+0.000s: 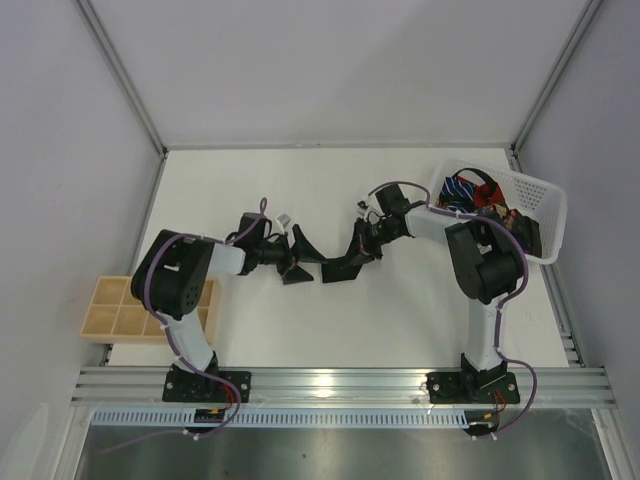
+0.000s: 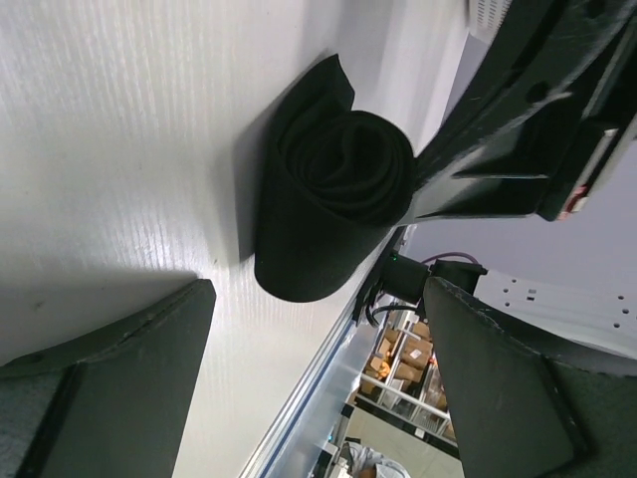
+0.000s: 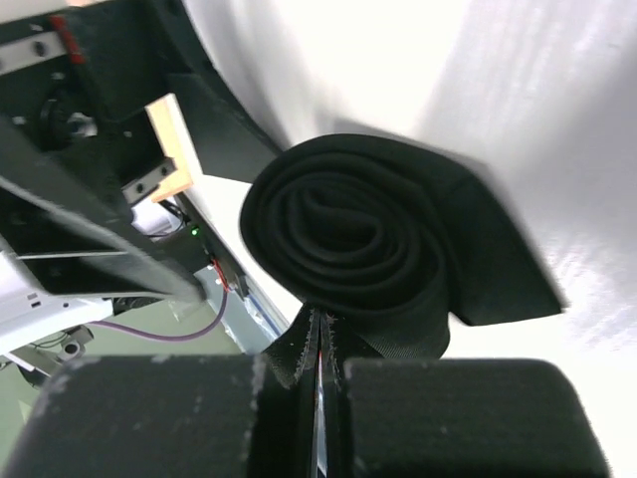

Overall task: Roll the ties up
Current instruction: Place the rolled tie into the container

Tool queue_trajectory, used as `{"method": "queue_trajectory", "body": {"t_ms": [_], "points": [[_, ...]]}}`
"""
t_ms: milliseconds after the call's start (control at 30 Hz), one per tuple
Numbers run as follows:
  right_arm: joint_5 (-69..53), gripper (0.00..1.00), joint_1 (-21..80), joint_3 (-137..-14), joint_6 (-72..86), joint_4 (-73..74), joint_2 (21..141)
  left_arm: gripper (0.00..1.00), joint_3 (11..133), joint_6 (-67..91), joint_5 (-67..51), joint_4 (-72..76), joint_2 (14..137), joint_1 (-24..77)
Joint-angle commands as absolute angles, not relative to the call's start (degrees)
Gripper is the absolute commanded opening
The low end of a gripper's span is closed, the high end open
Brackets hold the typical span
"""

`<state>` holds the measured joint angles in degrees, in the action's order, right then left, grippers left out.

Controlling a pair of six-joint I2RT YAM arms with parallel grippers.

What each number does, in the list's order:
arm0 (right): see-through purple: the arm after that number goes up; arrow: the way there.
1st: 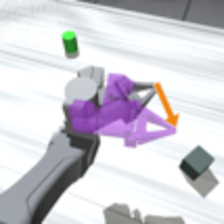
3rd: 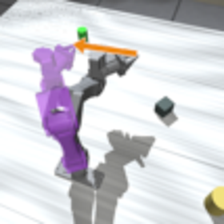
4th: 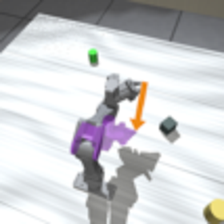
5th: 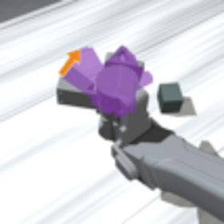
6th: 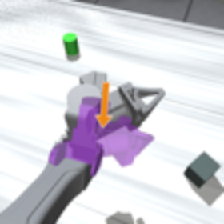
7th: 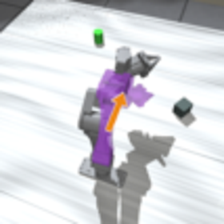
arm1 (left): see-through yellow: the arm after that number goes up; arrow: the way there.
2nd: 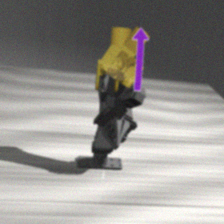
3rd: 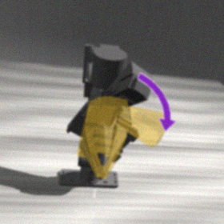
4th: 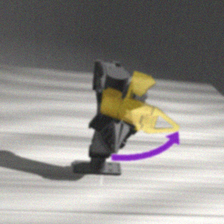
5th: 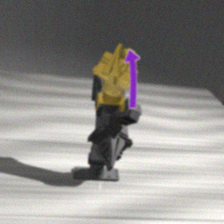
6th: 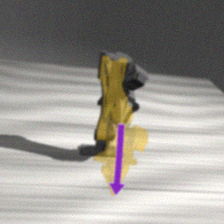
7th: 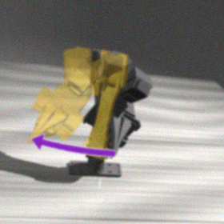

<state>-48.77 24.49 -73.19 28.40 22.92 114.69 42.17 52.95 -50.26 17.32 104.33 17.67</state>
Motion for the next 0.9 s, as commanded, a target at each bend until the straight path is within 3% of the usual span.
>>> {"method": "queue_trajectory", "body": {"t_ms": [0, 867], "points": [[-47.72, 0.0, 23.82, -72.07, 27.33, 20.3, 116.19, 0.92, 45.0, 51.5, -52.12, 19.42, 105.38, 18.37], [-46.93, 0.0, 20.3, -72.68, 25.58, 21.18, 119.79, 0.93, 52.2, 49.92, -50.71, 16.79, 111.62, 22.23]]}}
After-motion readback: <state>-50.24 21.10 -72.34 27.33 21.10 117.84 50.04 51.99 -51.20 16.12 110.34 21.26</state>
